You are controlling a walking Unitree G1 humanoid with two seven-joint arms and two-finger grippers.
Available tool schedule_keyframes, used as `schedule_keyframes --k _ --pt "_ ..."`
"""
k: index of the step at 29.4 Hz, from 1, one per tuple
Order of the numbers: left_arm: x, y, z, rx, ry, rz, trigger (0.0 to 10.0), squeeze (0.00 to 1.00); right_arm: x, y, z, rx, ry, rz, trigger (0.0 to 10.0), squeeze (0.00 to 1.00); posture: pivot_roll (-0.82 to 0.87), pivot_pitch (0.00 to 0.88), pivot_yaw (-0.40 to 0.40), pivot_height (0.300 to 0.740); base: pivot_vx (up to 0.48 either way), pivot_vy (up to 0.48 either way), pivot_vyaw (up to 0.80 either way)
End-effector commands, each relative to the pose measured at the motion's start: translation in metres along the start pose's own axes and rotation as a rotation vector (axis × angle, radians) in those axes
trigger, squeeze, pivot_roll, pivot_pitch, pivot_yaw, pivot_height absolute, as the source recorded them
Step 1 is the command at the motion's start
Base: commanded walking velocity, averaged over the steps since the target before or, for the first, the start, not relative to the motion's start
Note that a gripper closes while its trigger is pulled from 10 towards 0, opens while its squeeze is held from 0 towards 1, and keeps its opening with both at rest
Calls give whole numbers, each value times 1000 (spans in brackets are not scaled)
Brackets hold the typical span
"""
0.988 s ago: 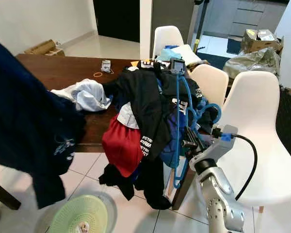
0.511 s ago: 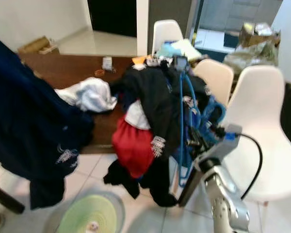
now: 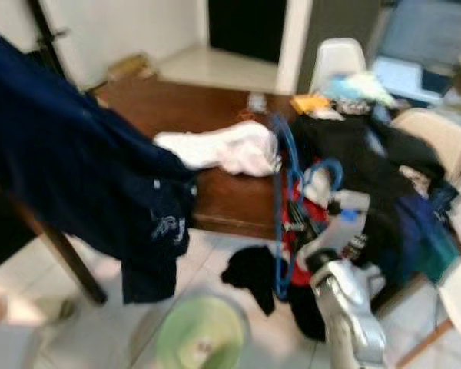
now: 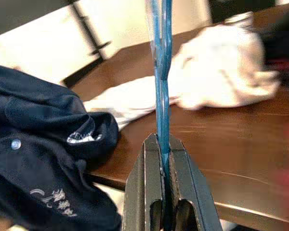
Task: Hang hanger
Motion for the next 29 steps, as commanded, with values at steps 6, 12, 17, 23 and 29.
schedule_keyframes --k 6,12,17,23,29 --pt "-1 22 -5 69 -14 10 10000 0 11 -3 4 -23 -45 3 10000 0 42 50 -28 740 369 0 0" --pt "3 23 -4 70 -24 22 10000 0 11 -4 4 -25 -49 4 10000 0 40 51 -28 740 480 0 0" --pt "-2 28 -5 90 -12 26 10000 0 11 -4 4 -26 -49 2 10000 0 41 50 -28 740 480 0 0" --pt "-30 57 -10 176 61 2 10000 0 10 -4 4 -25 -47 0 10000 0 41 49 -28 740 480 0 0" --pt "-82 112 -10 330 203 -66 10000 0 10 -5 4 -22 -44 -8 10000 0 45 39 -28 740 480 0 0"
Point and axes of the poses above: a point about 5 cm out from each wrist's last joint towards the gripper, its own z axis pointing back from the gripper into the wrist, its own y axis along the axis of the wrist's last joint, x = y × z, the point moved 6 cm from there along -z, pointing out of the wrist towards the gripper
